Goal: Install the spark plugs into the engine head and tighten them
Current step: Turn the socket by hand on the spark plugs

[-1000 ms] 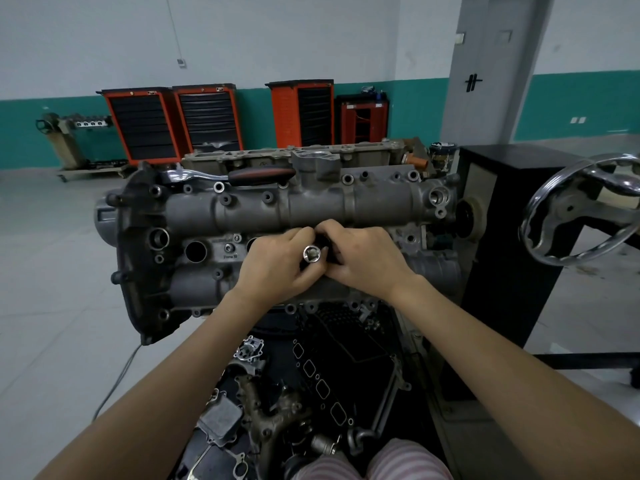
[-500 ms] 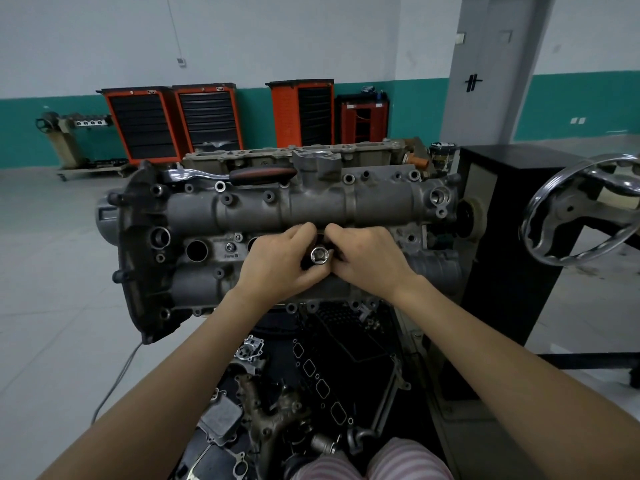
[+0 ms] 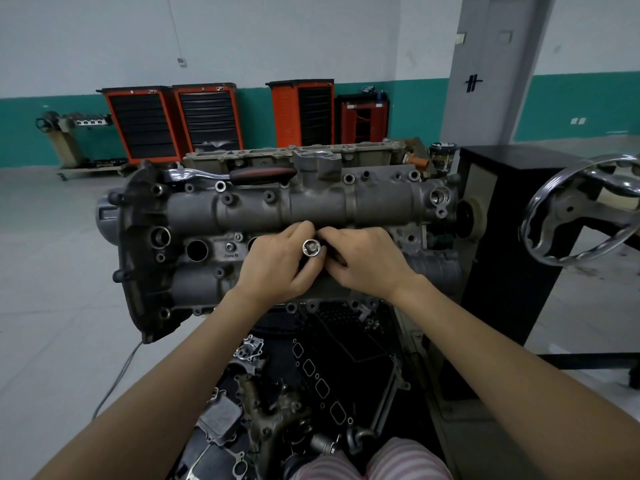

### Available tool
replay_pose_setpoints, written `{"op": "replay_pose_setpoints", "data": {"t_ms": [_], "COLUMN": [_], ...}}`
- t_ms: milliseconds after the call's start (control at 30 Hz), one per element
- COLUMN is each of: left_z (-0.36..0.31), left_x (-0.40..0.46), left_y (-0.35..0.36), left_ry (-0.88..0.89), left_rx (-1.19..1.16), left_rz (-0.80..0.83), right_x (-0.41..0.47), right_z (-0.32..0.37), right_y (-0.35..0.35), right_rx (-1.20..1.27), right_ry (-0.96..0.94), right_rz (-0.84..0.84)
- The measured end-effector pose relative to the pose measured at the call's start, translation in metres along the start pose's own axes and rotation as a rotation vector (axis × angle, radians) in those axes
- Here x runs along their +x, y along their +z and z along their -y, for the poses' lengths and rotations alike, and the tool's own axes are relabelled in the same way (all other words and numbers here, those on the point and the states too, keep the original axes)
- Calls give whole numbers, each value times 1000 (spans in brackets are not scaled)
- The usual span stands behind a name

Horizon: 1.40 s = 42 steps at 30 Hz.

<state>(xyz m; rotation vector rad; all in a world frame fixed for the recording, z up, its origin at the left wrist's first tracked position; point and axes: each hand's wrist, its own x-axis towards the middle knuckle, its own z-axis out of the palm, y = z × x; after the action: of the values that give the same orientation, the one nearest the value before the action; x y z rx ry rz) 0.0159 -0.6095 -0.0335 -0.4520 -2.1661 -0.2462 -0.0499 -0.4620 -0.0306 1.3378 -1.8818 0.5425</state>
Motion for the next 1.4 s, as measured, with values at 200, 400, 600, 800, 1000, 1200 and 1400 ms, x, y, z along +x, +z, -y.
{"op": "replay_pose_setpoints", "data": {"t_ms": [200, 400, 600, 800, 1000, 1200, 1400], "left_z": [0, 2, 1, 0, -1, 0, 0], "left_x": [0, -1, -1, 0, 0, 0, -1], "left_y": [0, 1, -1, -2, -1, 0, 1], "left_ry": [-6, -3, -8, -5, 10, -2, -11], "left_rx": [22, 36, -2, -9, 23, 6, -7], "left_rz": [21, 4, 5, 12, 25, -1, -10], "right_x": [3, 2, 2, 1, 2, 1, 0], "right_z": [3, 2, 2, -1, 0, 2, -2], "right_y": [-3, -1, 2, 5, 1, 3, 2], "right_rx": [-17, -1, -11, -30, -43, -20, -33], "right_ry": [10, 24, -6, -18, -3, -9, -15], "right_rz": [-26, -39, 8, -4, -56, -19, 3]}}
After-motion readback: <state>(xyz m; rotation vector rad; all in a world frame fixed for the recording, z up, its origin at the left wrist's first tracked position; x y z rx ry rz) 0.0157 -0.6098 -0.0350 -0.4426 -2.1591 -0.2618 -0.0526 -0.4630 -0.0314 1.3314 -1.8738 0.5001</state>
